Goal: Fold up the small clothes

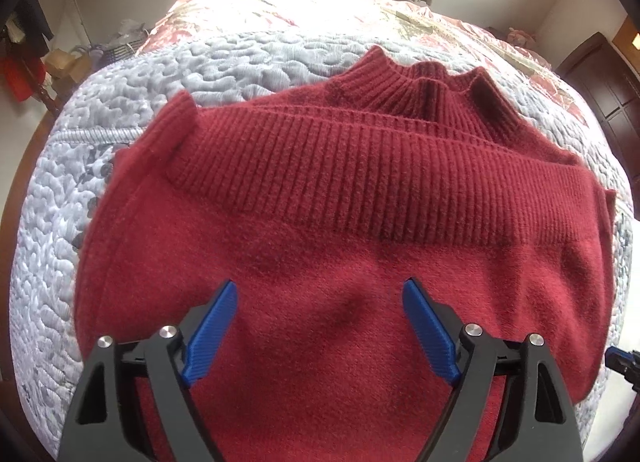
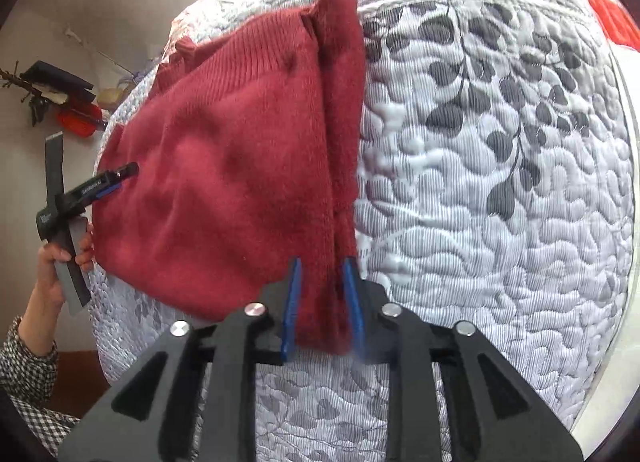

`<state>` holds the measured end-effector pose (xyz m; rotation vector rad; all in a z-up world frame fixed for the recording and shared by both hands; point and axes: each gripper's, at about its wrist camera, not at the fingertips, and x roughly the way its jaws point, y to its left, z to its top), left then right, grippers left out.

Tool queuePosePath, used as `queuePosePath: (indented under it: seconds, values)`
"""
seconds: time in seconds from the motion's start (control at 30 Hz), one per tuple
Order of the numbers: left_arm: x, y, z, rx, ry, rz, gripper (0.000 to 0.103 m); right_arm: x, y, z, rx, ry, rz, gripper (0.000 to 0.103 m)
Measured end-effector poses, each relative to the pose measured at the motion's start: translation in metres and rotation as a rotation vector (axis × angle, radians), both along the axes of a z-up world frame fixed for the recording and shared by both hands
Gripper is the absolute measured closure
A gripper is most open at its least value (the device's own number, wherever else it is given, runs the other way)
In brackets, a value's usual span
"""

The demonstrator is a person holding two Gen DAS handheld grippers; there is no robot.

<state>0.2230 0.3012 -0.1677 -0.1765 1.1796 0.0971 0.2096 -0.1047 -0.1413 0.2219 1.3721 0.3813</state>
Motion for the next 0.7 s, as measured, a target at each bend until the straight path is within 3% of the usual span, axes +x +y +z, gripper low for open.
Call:
queuePosePath:
  seconds: [0.03, 0.17, 0.43, 0.7]
  values:
    - [-0.002, -0.004, 0.001, -0.006, 0.000, -0.007, 0.018, 0.005, -0.001, 0.002, -0.001, -0.005, -0.008, 0.064]
    - [-0.008, -0.027, 0.004, -0.006, 0.000, -0.061, 0.018, 0.027, -0.001, -0.008, -0.015, 0.016, -0.019, 0.060]
    - [-0.010, -0.039, -0.005, 0.013, 0.028, -0.080, 0.018, 0.050, 0.005, -0.037, 0.012, 0.086, -0.028, 0.060]
    - [-0.003, -0.031, -0.015, -0.020, 0.050, -0.088, 0.016, 0.054, 0.022, -0.044, 0.062, 0.105, 0.022, 0.056]
